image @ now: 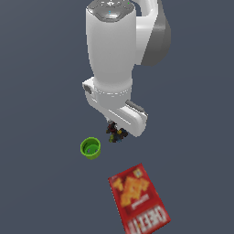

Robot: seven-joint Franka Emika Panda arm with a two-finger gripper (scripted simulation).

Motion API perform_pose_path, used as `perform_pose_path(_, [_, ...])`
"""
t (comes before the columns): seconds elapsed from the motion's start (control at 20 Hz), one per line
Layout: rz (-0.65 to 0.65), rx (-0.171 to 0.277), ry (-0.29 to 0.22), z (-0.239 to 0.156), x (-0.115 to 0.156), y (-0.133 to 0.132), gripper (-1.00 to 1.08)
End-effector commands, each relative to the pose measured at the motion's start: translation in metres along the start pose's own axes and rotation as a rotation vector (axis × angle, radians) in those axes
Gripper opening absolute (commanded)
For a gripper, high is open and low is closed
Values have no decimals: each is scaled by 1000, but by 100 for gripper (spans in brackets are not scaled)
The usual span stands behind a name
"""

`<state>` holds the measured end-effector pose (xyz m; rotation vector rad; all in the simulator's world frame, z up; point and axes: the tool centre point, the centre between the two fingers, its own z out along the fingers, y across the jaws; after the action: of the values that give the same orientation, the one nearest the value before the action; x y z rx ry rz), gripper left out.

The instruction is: Pick up a designated object from a clutter of objects.

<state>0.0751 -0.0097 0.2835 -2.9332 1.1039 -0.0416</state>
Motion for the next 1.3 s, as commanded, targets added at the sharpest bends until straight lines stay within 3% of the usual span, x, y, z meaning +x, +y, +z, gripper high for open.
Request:
perform_pose_path(0.0, [-1,-2,-3,-25,1,-4,-100])
perform_pose_path(0.6, [-4,-13,-17,-120,8,-23,-100])
perform_pose_path(1.25, [-5,-16,-22,-156,13,-31,-100])
